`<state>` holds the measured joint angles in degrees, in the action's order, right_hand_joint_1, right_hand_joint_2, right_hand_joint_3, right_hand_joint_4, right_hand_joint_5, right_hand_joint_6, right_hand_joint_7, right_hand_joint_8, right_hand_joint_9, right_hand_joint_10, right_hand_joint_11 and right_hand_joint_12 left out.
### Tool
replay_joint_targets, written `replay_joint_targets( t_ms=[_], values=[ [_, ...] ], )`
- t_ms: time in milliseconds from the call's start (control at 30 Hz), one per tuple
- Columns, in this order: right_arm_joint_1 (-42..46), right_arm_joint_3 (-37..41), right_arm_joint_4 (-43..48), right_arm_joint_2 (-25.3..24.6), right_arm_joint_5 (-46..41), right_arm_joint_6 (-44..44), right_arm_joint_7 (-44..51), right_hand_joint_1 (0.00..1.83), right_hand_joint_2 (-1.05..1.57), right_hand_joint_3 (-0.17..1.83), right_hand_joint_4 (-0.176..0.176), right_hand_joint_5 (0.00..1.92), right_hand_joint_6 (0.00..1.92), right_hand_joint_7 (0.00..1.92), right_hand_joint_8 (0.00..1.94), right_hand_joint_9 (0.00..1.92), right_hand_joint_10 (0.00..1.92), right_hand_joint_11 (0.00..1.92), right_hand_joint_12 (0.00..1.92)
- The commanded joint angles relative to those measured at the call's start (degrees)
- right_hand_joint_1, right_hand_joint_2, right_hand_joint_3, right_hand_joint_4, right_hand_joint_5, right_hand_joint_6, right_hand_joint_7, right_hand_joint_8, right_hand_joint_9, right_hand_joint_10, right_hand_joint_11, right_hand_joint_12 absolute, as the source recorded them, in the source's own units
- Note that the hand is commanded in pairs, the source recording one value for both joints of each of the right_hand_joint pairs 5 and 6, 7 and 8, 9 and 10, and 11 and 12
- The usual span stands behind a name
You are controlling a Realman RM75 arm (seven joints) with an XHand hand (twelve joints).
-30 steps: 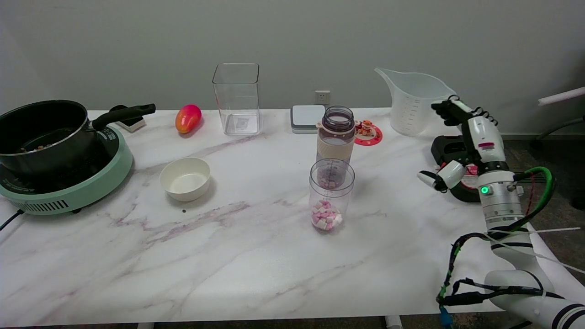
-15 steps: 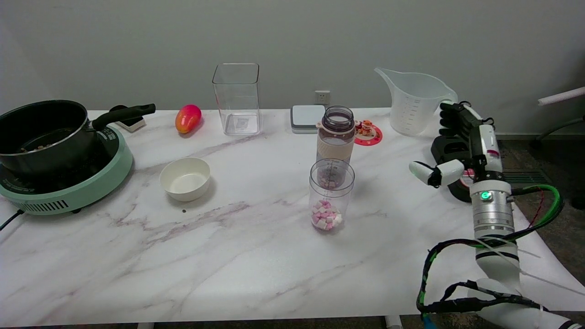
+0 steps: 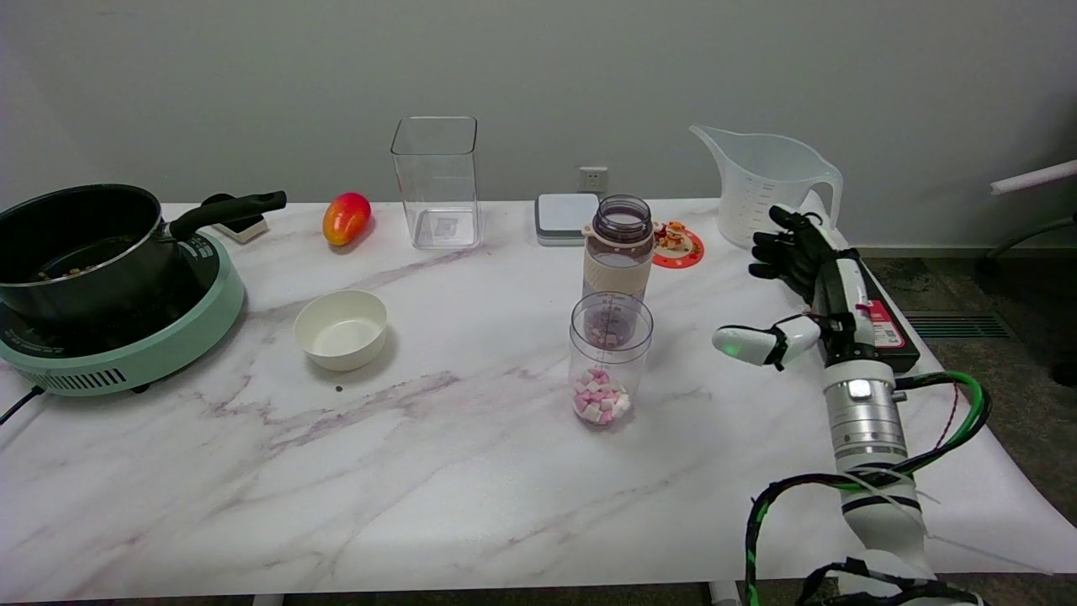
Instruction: Pick up the measuring cup.
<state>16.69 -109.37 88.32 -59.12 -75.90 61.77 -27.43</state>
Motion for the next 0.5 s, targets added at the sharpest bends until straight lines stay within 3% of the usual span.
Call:
replay_joint_targets(
  t_ms=[33,500],
  values=[
    [6.71,-5.8,2.34,-3.76,8.58,2.68,-12.96,1.09,-0.53,0.78,0.0,0.34,0.34,0.56,0.56,0.58,0.58,0.68,0.68],
    [7.2,-8.83,-0.93,-3.98,11.66,2.75,-14.97,1.03,-0.5,0.66,0.0,0.33,0.33,0.58,0.58,0.57,0.57,0.66,0.66]
  ],
)
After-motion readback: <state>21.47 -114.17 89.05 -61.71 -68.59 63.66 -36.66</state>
